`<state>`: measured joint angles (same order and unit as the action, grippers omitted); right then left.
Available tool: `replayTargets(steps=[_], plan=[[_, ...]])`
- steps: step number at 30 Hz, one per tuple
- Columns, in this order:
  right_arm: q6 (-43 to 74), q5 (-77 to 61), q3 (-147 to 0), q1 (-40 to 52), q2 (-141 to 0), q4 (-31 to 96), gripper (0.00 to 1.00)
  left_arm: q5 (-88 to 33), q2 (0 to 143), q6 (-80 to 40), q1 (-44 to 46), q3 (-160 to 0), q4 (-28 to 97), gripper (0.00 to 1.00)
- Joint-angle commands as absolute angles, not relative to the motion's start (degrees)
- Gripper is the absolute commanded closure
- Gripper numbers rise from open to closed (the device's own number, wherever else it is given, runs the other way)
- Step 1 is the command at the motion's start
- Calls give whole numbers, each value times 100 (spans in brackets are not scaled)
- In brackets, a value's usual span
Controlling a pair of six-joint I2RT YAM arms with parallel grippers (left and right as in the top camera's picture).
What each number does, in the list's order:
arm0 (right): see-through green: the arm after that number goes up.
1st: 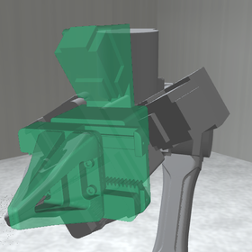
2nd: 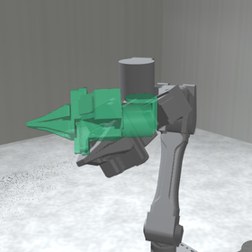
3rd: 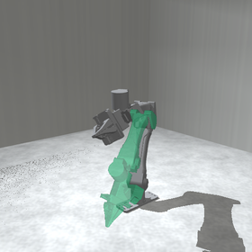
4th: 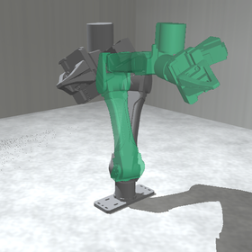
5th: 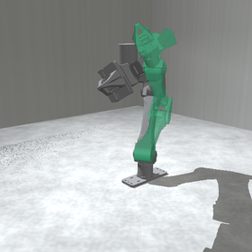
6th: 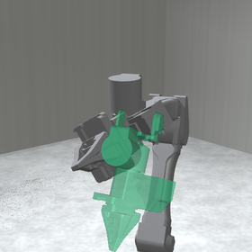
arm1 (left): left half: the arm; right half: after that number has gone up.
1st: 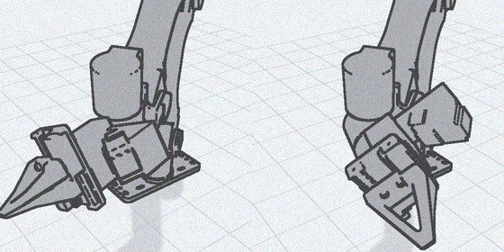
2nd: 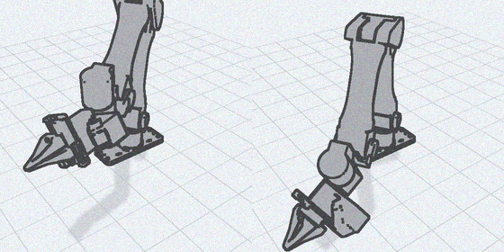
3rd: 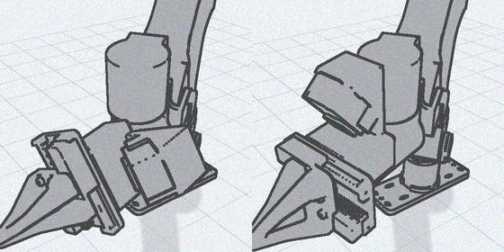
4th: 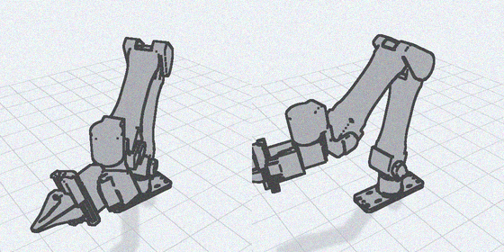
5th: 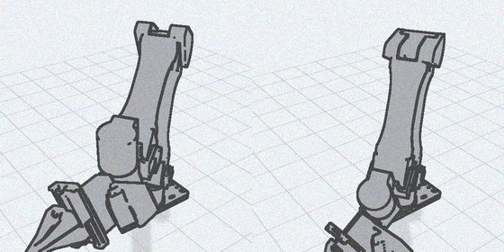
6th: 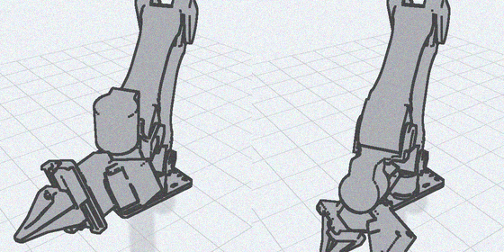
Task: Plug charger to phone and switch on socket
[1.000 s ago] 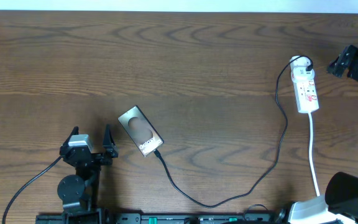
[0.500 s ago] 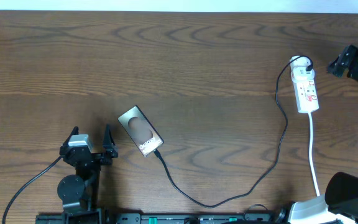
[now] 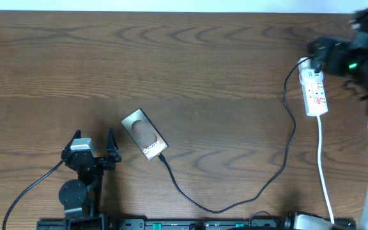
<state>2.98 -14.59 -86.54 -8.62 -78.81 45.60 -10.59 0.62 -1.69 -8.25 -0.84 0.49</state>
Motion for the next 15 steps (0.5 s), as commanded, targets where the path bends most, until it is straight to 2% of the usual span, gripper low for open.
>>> replayTargets(steps=[1, 4, 8, 15], plan=[[248, -1533, -7120, -429, -7087, 3454, 1, -1284, 27, -156, -856, -27, 298, 13], [250, -1535, -5448, -224, -6252, 1798, 1, -1284, 27, -156, -856, -27, 298, 13], [250, -1509, -3691, -183, -5275, 185, 1, -1284, 27, -156, -856, -27, 298, 13], [250, -1374, -1162, -183, -3553, -1800, 1, -1286, 27, -156, -856, -27, 298, 13]])
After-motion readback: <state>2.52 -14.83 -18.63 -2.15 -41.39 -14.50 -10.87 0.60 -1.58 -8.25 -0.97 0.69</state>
